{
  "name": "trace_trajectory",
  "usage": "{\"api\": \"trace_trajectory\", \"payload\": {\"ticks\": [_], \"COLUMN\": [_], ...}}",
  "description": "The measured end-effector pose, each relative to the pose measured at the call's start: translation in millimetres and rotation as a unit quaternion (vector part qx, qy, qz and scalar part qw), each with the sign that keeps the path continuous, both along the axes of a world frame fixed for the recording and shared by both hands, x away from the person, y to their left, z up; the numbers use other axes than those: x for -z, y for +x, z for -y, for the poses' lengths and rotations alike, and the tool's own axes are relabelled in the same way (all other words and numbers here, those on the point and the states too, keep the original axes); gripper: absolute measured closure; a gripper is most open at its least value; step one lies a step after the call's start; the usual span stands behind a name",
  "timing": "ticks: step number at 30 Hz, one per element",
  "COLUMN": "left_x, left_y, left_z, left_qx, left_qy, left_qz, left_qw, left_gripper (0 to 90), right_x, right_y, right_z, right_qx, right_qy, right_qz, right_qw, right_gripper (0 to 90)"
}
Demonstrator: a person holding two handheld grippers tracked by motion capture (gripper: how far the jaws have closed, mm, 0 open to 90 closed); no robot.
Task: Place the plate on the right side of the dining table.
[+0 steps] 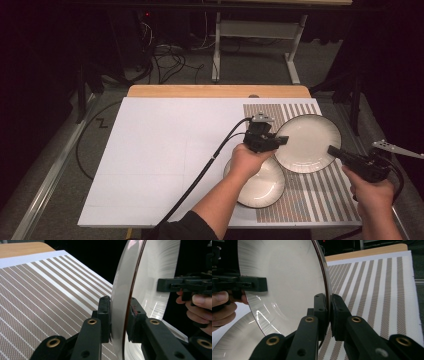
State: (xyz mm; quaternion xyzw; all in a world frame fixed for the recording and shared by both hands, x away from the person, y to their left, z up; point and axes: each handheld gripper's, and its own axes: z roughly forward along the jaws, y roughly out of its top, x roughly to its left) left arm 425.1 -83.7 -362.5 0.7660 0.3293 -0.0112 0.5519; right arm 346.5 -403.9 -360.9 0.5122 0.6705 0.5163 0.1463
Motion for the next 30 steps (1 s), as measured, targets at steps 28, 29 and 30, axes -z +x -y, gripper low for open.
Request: {"api": "trace_trajectory", "payload": {"ticks": [28, 29, 30], "left_x": [40.0, 40.6, 41.1], "left_y": [25.7, 25.7, 25.6], "left_z": [23.7, 24.0, 24.2], "left_qx": [-0.013, -0.013, -0.013], "left_qy": [0.046, 0.047, 0.049], "left_qz": [-0.067, -0.068, -0.068], "left_qw": [0.9966, 0.9965, 0.9964], "left_gripper": [70.8, 70.7, 70.6], "right_x": [32.2, 32.6, 33.0], "right_y": [17.4, 17.4, 17.4], "right_z": [11.3, 11.2, 11.1], "right_qx": [0.026, 0.026, 0.027], "right_qy": [-0.018, -0.019, -0.020], "right_qz": [-0.053, -0.053, -0.054], "right_qw": [0.9981, 0.9980, 0.9980], "right_gripper": [86.7, 86.7, 86.7]}}
